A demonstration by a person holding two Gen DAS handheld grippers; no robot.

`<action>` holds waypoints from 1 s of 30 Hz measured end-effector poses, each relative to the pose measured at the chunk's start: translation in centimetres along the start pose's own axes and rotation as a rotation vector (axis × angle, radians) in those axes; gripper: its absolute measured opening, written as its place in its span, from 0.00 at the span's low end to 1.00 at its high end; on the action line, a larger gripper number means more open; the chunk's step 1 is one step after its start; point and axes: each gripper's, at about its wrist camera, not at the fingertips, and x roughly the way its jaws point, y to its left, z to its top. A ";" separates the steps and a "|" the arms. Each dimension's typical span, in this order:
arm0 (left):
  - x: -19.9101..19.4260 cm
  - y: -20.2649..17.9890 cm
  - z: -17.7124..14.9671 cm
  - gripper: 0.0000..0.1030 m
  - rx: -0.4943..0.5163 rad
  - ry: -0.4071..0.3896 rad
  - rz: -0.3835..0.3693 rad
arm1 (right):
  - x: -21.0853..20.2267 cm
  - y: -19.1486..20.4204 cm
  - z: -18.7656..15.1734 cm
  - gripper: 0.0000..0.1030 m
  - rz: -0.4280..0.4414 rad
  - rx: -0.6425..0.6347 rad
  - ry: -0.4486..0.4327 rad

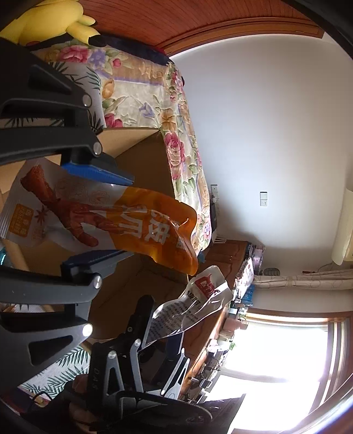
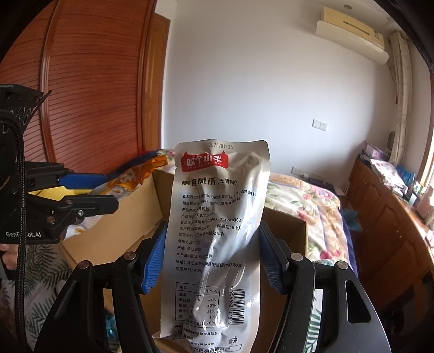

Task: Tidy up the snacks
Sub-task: 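Carry both bags over the box and open both tools to drop them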

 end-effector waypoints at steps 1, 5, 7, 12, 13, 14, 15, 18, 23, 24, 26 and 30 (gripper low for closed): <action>0.4 0.0 0.0 0.43 -0.001 0.002 0.005 | 0.3 0.1 -0.1 0.63 -0.001 0.001 0.004; 1.9 -0.3 -0.4 0.44 -0.001 0.023 0.011 | 0.9 0.5 -0.3 0.63 -0.018 -0.015 0.015; 2.4 -0.5 -0.6 0.44 -0.001 0.037 0.014 | 1.4 0.4 -0.5 0.64 -0.029 -0.019 0.029; 3.6 -0.9 -1.5 0.47 0.005 0.070 0.031 | 2.3 0.1 -0.4 0.63 -0.040 0.000 0.068; 3.8 -1.1 -1.8 0.48 0.012 0.077 0.039 | 2.3 0.1 -0.4 0.62 -0.039 -0.001 0.070; 3.9 -1.2 -1.9 0.51 0.016 0.082 0.045 | 2.3 0.2 -0.4 0.62 -0.037 -0.005 0.077; 4.0 -1.5 -2.1 0.51 0.018 0.088 0.053 | 2.3 0.4 -0.5 0.62 -0.038 -0.011 0.087; 3.5 -1.8 -2.2 0.52 0.004 0.070 0.045 | 2.8 1.3 -1.0 0.62 -0.024 -0.039 0.130; 2.7 -2.0 -2.4 0.56 0.006 0.060 0.046 | 2.9 1.5 -1.6 0.63 0.015 -0.033 0.167; 2.5 -2.0 -2.5 0.56 0.007 0.059 0.047 | 2.7 1.3 -1.6 0.62 0.041 -0.014 0.166; 2.1 -1.9 -2.7 0.59 0.008 0.055 0.049 | 2.2 0.8 -1.6 0.70 0.075 0.021 0.162; 1.1 -1.9 -3.1 0.59 0.002 0.052 0.051 | 1.0 0.5 -1.1 0.76 0.073 0.051 0.140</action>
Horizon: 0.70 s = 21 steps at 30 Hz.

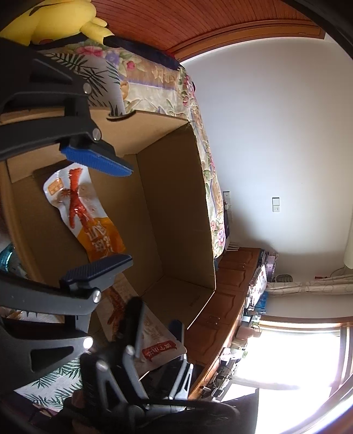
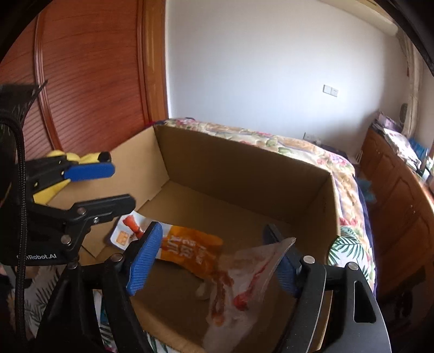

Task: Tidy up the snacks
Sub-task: 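Carry both bags over the box and open both tools to drop them, then move both tools back toward the remaining snacks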

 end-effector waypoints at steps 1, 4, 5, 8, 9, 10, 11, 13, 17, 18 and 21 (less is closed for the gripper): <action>-0.2 0.0 -0.1 0.59 -0.001 -0.001 0.000 | -0.4 -0.3 0.0 0.76 0.003 0.005 -0.011; -1.2 0.0 -0.3 0.59 -0.001 -0.009 0.005 | -1.6 -0.4 0.6 0.77 0.008 0.020 -0.047; -1.6 0.0 -0.3 0.59 0.000 -0.013 0.007 | -2.2 -0.6 0.7 0.77 0.004 0.024 -0.056; -2.7 -0.2 -0.4 0.60 0.000 -0.026 0.011 | -3.8 -0.5 0.9 0.77 -0.012 0.033 -0.084; -3.2 -0.2 -0.5 0.61 0.000 -0.033 0.010 | -4.3 -0.5 1.0 0.77 -0.015 0.034 -0.091; -3.5 -0.3 -0.5 0.63 -0.001 -0.036 0.011 | -4.7 -0.5 1.0 0.77 -0.018 0.035 -0.097; -3.9 -0.3 -0.6 0.67 -0.002 -0.041 0.013 | -4.9 -0.5 0.9 0.77 -0.021 0.036 -0.101; -5.0 -0.4 -0.8 0.69 -0.003 -0.064 0.025 | -5.6 -0.5 0.8 0.77 -0.029 0.034 -0.104; -6.8 -0.5 -1.5 0.70 -0.007 -0.083 0.026 | -6.6 0.0 -0.2 0.77 -0.037 0.034 -0.104; -7.2 -0.5 -1.8 0.70 -0.008 -0.083 0.025 | -7.1 0.2 -0.6 0.77 -0.039 0.034 -0.105; -8.3 -0.9 -2.7 0.71 0.001 -0.084 0.026 | -8.2 0.6 -1.7 0.77 -0.038 0.035 -0.109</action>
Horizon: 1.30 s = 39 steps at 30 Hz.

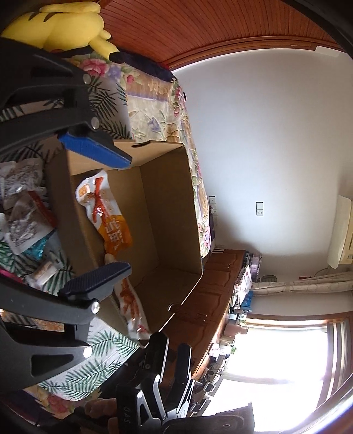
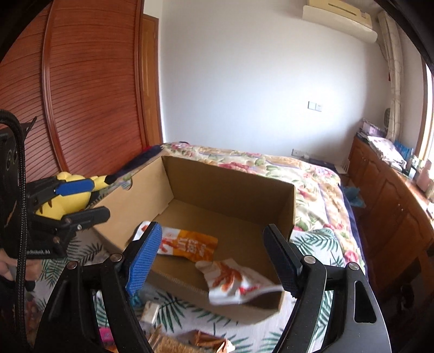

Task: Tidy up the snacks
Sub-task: 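Move both tools back toward the remaining snacks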

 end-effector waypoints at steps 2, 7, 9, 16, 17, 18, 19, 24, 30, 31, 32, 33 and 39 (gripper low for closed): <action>-0.7 -0.2 -0.7 0.72 0.008 0.000 0.004 | -0.9 0.3 -0.9 0.77 0.001 0.007 -0.003; -1.8 -0.3 -3.1 0.72 -0.002 0.015 0.006 | -2.5 1.1 -3.6 0.77 -0.002 0.019 0.004; -1.8 -0.3 -4.5 0.72 -0.010 0.038 -0.002 | -3.0 1.4 -4.9 0.77 -0.001 0.023 0.017; -1.4 0.3 -8.6 0.72 -0.049 0.096 0.013 | -3.7 2.0 -9.0 0.77 0.009 0.052 0.074; -1.2 0.5 -9.2 0.72 -0.055 0.104 0.018 | -3.9 2.1 -9.4 0.77 0.011 0.055 0.081; -1.0 0.6 -9.7 0.72 -0.059 0.111 0.020 | -3.8 2.2 -10.1 0.77 0.011 0.059 0.092; -0.8 0.7 -10.1 0.72 -0.062 0.118 0.023 | -3.8 2.3 -10.7 0.77 0.009 0.060 0.101; 0.3 1.1 -12.2 0.72 -0.066 0.165 0.032 | -3.0 3.2 -13.9 0.79 0.003 0.058 0.161; 1.3 1.7 -13.3 0.72 -0.059 0.201 0.049 | -2.1 3.9 -16.8 0.79 0.003 0.082 0.202; 1.5 1.8 -13.5 0.72 -0.061 0.207 0.051 | -1.9 3.9 -17.1 0.79 0.000 0.083 0.208; 1.7 1.9 -13.5 0.72 -0.063 0.210 0.054 | -1.8 4.0 -17.3 0.79 -0.002 0.083 0.212; 1.9 2.1 -13.7 0.72 -0.065 0.213 0.061 | -1.7 4.0 -17.7 0.79 -0.005 0.084 0.217; 2.9 2.9 -14.3 0.72 -0.071 0.233 0.088 | -1.7 4.0 -19.0 0.79 -0.039 0.095 0.229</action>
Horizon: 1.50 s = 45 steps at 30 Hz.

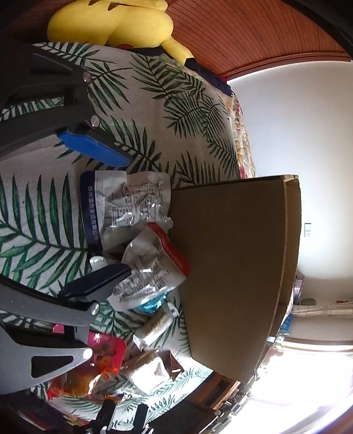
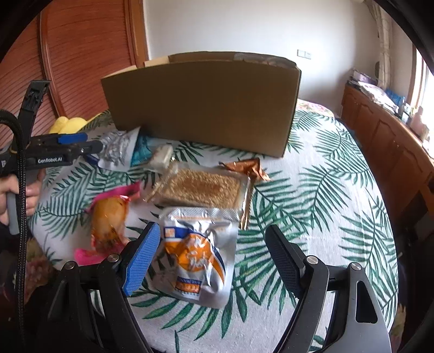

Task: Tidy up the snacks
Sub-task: 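Move both tools back toward the remaining snacks, then grasp the white printed bag with left tool while right tool grasps the silver pouch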

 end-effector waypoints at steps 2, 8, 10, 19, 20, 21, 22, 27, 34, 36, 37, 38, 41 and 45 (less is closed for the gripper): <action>0.4 0.2 0.0 0.72 -0.004 0.007 0.009 | 0.2 0.0 -0.4 0.79 -0.003 0.011 0.004; 1.3 1.3 0.3 0.72 -0.068 0.023 -0.014 | 0.9 0.3 -1.5 0.80 -0.006 0.017 0.018; 1.7 1.7 0.6 0.72 -0.079 0.033 -0.019 | 1.0 0.6 -1.8 0.80 -0.022 0.004 0.011; 2.8 2.4 1.8 0.72 -0.067 0.060 -0.018 | 1.0 1.3 -2.6 0.82 -0.050 0.012 -0.029; 2.9 2.4 1.9 0.72 -0.065 0.062 -0.019 | 1.0 1.3 -2.6 0.82 -0.052 0.015 -0.031; 2.9 2.3 1.9 0.71 -0.064 0.061 -0.017 | 1.0 1.3 -2.6 0.82 -0.053 0.017 -0.033; 3.0 2.3 1.9 0.70 -0.062 0.060 -0.014 | 1.0 1.3 -2.7 0.82 -0.054 0.018 -0.036; 3.1 1.7 1.6 0.61 -0.038 0.081 0.001 | 0.9 1.3 -2.9 0.82 -0.065 0.026 -0.048; 2.8 1.0 1.0 0.48 0.002 0.100 0.002 | 0.9 1.2 -2.9 0.82 -0.069 0.028 -0.051; 2.5 0.8 0.9 0.43 0.007 0.089 0.020 | 0.8 1.3 -3.1 0.82 -0.071 0.029 -0.054; 2.3 0.8 0.9 0.41 0.005 0.087 0.019 | 0.8 1.4 -3.1 0.82 -0.073 0.030 -0.055; 2.1 0.8 0.8 0.40 0.002 0.082 0.016 | 0.8 1.5 -3.1 0.82 -0.074 0.031 -0.056; 1.4 0.8 0.4 0.39 0.007 0.084 0.000 | 0.7 1.5 -3.1 0.82 -0.076 0.029 -0.052; -0.2 0.4 -0.5 0.39 0.020 0.061 0.012 | 0.6 1.4 -3.1 0.82 -0.078 0.028 -0.051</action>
